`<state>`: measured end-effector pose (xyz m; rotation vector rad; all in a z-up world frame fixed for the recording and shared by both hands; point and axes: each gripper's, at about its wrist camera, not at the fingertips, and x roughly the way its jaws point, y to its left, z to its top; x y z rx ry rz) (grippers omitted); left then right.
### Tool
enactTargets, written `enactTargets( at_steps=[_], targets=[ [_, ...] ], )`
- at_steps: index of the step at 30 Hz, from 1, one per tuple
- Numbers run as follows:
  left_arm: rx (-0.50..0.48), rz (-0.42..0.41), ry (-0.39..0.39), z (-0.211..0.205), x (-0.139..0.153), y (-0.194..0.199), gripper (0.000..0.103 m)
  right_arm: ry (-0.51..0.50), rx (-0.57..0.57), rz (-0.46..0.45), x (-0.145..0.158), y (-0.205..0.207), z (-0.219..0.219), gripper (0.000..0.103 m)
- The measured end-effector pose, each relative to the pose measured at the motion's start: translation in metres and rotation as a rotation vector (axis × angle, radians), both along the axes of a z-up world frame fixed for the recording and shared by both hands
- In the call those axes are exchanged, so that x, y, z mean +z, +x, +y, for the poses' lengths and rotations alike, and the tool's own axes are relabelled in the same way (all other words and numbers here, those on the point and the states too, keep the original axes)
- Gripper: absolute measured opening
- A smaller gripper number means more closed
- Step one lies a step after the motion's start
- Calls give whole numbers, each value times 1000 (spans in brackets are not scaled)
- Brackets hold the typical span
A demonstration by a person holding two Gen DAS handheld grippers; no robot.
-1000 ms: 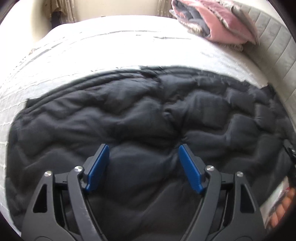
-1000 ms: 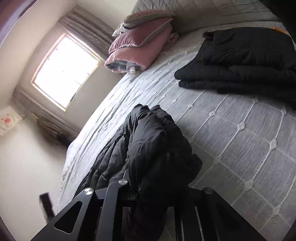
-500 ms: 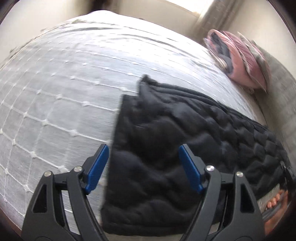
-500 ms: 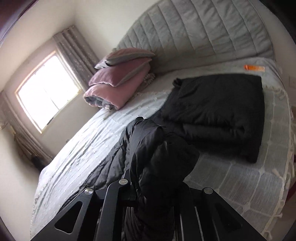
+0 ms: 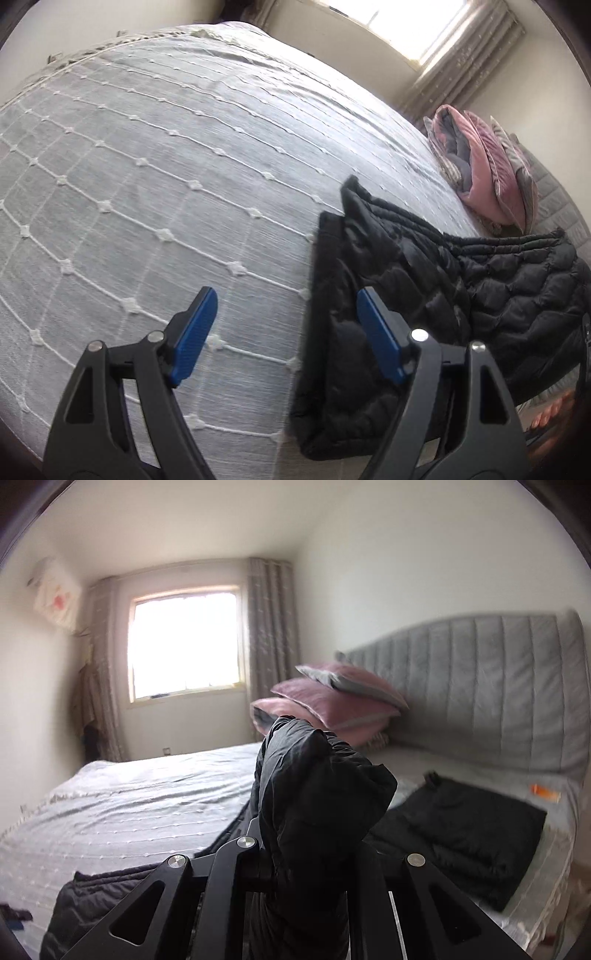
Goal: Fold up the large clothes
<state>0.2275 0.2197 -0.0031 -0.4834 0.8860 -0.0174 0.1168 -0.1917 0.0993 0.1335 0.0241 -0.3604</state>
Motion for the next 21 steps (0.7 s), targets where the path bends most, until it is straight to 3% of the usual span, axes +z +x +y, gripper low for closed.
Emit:
enactTargets(
  at_steps=[4, 8, 14, 17, 19, 21],
  targets=[
    [49, 14, -40, 26, -3, -5, 78, -177, 130, -2, 3, 0, 76, 13],
    [90, 46, -79, 46, -12, -5, 78, -303, 297, 33, -12, 6, 143, 14],
    [95, 60, -137, 56, -18, -3, 78, -416, 588, 227, -69, 33, 219, 17],
    [86, 66, -143, 55, -19, 0, 78, -410, 722, 398, -107, 54, 239, 29],
    [72, 67, -149, 52, -20, 3, 78, -425, 764, 467, -120, 60, 243, 40],
    [52, 63, -160, 48, -20, 5, 78, -414, 814, 475, -118, 56, 240, 53]
  ],
)
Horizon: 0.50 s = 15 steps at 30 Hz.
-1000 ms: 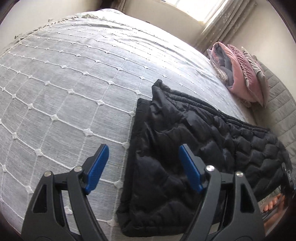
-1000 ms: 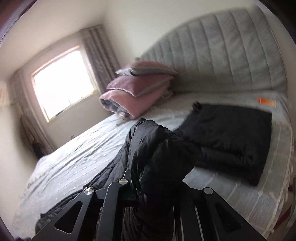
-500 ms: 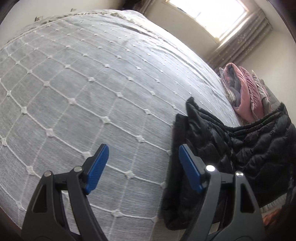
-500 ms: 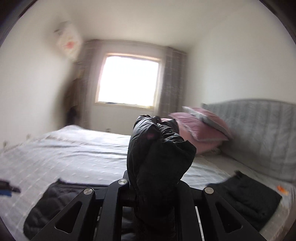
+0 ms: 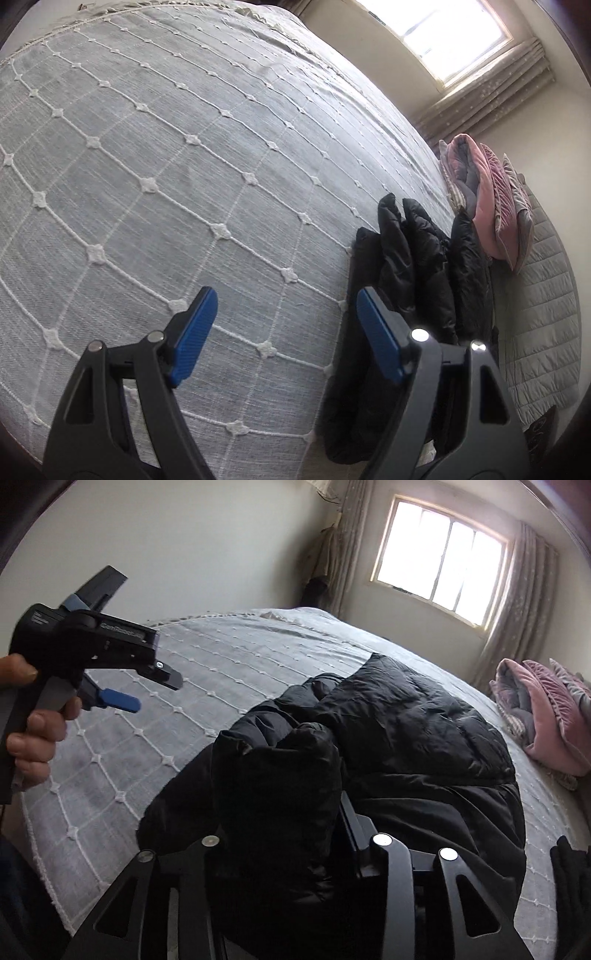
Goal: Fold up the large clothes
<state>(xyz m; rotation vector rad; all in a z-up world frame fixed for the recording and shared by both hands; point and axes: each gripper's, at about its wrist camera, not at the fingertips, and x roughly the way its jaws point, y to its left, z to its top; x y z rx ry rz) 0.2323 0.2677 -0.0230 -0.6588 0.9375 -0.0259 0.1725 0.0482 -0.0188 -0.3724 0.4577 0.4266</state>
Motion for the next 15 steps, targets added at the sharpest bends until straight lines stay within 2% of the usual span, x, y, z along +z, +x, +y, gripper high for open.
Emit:
enactTargets(
  at_steps=[1, 4, 9, 11, 15],
  targets=[
    [-12, -3, -8, -2, 0, 1, 78, 48, 52, 35, 7, -3, -7, 59],
    [-38, -24, -40, -6, 4, 2, 78, 190, 162, 92, 30, -12, -32, 61],
    [-76, -87, -24, -20, 21, -1, 78, 420, 235, 112, 59, -21, -89, 65],
    [-106, -118, -17, -31, 31, -3, 78, 476, 174, 131, 62, -8, -117, 65],
    [-149, -176, 13, -56, 54, -3, 79, 488, -25, 205, 48, 24, -153, 65]
  ],
)
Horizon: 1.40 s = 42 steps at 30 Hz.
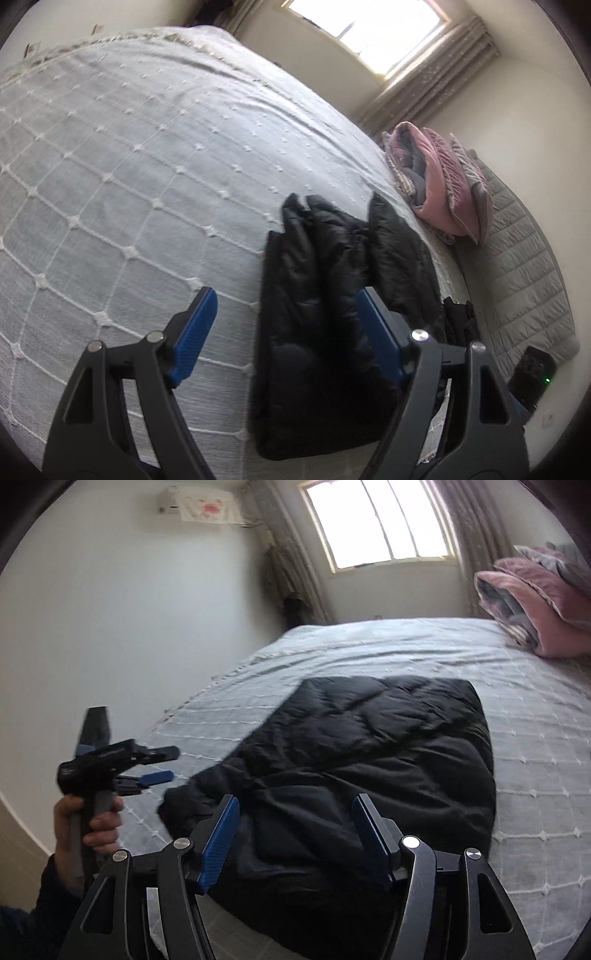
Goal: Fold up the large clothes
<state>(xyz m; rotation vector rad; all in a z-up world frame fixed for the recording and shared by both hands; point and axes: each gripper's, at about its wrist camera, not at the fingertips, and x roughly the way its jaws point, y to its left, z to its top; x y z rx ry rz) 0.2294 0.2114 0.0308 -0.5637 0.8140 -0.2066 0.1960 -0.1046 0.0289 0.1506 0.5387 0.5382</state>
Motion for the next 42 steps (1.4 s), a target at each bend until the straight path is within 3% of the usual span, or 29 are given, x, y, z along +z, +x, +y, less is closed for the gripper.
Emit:
enactTargets(
  at_steps=[3, 13, 22, 24, 26, 28, 31, 35, 38, 42],
  targets=[
    [-35, -15, 23, -21, 9, 3, 79, 24, -21, 61, -14, 15, -7, 65],
    [-71, -104, 202, -75, 39, 4, 79, -114, 70, 193, -58, 33, 47, 65],
    [-58, -55, 283, -105, 26, 31, 74, -163, 93, 239, -87, 42, 65, 65],
    [-29, -78, 343, -110, 28, 35, 72, -174, 92, 237, -90, 43, 69, 65],
    [15, -90, 468, -116, 23, 42, 72, -166, 95, 242, -89, 44, 67, 65],
    [19, -28, 546, -118, 6, 55, 72, -133, 116, 242, -80, 44, 59, 65],
    [9, 30, 501, -107, -15, 65, 72, -113, 92, 159, -50, 35, 35, 65],
    [5, 31, 499, -99, -21, 65, 74, -83, 9, 71, -21, 36, -4, 65],
    [-1, 38, 490, -94, -25, 64, 74, -87, -105, 105, -20, 64, -33, 64],
    [4, 47, 479, -94, -27, 65, 74, -6, -124, 162, -13, 113, -47, 59]
  ],
)
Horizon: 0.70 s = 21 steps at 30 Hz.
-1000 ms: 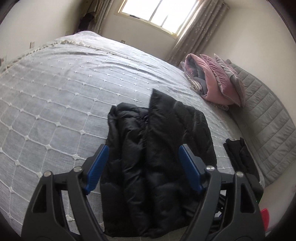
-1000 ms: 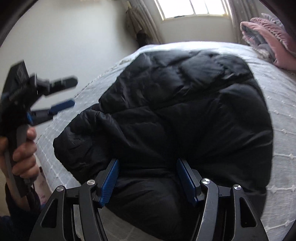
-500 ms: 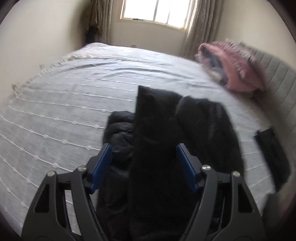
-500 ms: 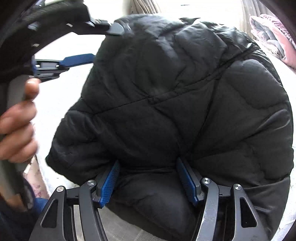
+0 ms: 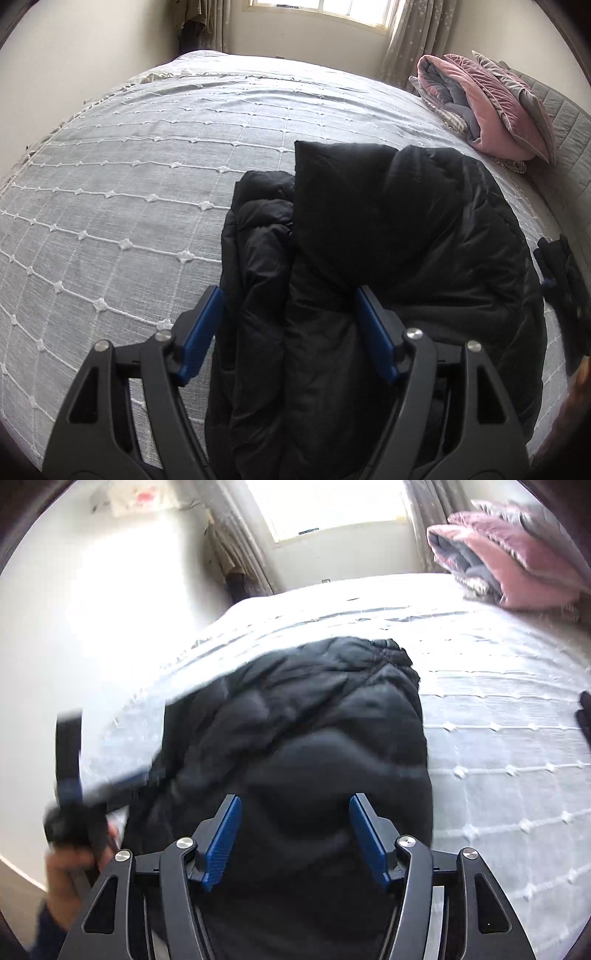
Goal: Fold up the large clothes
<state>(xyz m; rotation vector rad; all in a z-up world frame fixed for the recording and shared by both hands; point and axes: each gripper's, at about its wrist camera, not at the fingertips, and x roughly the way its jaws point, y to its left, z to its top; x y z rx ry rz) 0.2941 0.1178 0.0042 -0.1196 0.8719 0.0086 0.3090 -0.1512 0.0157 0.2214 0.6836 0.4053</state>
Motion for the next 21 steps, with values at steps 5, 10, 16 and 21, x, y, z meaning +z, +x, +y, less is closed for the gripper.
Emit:
enactTargets(
  at_steps=[5, 10, 16, 21],
  targets=[
    [9, -2, 20, 1, -4, 4, 78, -36, 7, 5, 7, 59, 7, 55],
    [19, 7, 4, 4, -9, 6, 78, -124, 23, 57, -12, 108, 39, 55],
    [32, 33, -31, 7, -19, 12, 80, -159, 30, 92, -33, 118, 48, 56],
    [40, 39, -22, 4, -21, 13, 80, -179, 21, 97, -47, 117, 54, 56]
  ],
)
